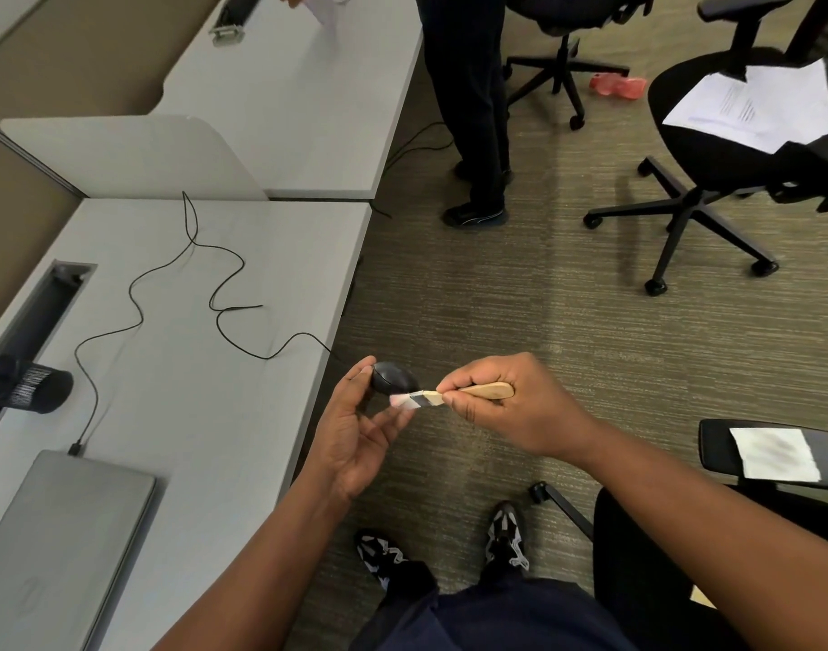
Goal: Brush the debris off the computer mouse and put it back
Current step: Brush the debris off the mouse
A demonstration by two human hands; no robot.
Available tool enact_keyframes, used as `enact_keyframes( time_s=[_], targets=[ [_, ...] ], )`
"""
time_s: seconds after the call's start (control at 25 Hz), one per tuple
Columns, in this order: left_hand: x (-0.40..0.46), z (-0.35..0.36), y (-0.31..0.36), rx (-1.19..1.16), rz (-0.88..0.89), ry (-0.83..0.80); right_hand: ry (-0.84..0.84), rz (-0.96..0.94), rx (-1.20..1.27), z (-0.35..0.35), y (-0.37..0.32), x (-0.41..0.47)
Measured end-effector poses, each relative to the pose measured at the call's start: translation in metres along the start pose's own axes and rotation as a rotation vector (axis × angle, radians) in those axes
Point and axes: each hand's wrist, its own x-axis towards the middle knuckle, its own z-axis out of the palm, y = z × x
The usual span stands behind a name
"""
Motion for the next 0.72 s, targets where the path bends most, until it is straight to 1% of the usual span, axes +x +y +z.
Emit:
enact_keyframes(
  time_s=[0.08,0.2,0.32,0.4,0.48,0.56,0.6,0.72],
  targets=[
    [-0.001,0.001,0.001,-0.015,-0.002,-0.010,0.001,0.000,-0.032,0.000,0.002,-0.002],
    [-0.002,0.001,0.004,-0.047,-0.007,-0.031,0.044,0.028,-0.009,-0.001,0.004,-0.004],
    [-0.001,-0.001,0.005,-0.045,0.002,-0.050,0.189,0.078,0.007,-0.006,0.006,-0.003],
    [0.000,-0.003,0.004,-0.042,0.002,-0.055,0.283,0.122,0.115,-0.009,0.003,0.000],
    [0.002,-0.004,0.003,-0.051,-0.021,-0.072,0.313,0.179,0.305,-0.012,-0.001,0.004],
    [0.004,-0.004,0.003,-0.044,-0.044,-0.091,0.287,0.226,0.460,-0.013,-0.004,0.006],
    [0.004,-0.003,0.003,-0.039,-0.050,-0.097,0.255,0.237,0.494,-0.014,-0.005,0.006],
    [0.004,-0.002,0.004,-0.039,-0.049,-0.104,0.101,0.234,0.487,-0.014,-0.004,0.007]
  ],
)
